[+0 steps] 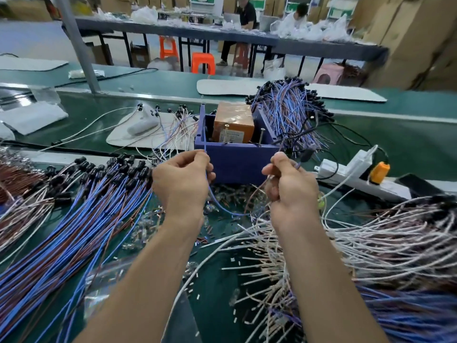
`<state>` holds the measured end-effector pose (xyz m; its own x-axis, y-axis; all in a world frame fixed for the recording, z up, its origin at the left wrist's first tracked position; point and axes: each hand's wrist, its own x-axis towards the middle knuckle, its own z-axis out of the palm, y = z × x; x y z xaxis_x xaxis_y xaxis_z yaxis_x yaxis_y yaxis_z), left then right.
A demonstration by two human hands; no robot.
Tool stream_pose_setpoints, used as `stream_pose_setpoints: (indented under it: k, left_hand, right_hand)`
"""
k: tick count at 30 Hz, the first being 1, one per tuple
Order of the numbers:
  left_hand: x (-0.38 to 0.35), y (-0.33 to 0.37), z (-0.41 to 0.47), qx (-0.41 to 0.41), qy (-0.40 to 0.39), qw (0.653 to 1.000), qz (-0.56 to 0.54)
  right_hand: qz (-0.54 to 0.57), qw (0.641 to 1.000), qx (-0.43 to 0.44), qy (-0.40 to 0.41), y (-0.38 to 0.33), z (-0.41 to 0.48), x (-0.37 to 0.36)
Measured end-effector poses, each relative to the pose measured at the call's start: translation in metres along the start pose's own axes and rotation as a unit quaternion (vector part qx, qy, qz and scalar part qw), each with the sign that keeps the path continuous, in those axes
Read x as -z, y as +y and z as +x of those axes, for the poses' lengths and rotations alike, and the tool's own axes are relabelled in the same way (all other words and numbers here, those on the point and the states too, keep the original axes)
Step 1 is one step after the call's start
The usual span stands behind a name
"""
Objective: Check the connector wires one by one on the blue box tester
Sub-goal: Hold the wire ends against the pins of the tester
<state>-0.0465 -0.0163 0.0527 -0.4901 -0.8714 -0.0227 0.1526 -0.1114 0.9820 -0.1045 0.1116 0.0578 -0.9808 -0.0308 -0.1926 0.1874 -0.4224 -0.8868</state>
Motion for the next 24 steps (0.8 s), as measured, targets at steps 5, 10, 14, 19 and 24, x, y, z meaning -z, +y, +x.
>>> stream_pose_setpoints:
  k: [5,10,14,19,24]
  left_hand:
    - [-0.011,-0.016,0.000,-0.124,0.003,0.978,0.168]
    - [-0.011,-0.020,0.007,-0.163,0.002,0.972,0.171]
    - [-0.005,-0.021,0.015,-0.160,0.005,0.972,0.169]
    - [-0.006,-0.025,0.015,-0.158,0.002,0.973,0.166]
    - [-0.008,-0.029,0.012,-0.163,-0.019,0.974,0.158]
  right_hand:
    - [-0.006,1.000,-0.008,0.011,0.020,0.011,0.000]
    - [0.021,0.999,-0.025,-0.001,0.023,0.023,0.002]
    - [0.047,0.998,-0.037,-0.008,0.024,0.024,0.003]
    - [0.055,0.998,-0.033,-0.017,0.023,0.023,0.004]
    - [0.052,0.998,-0.030,-0.019,0.022,0.022,0.005]
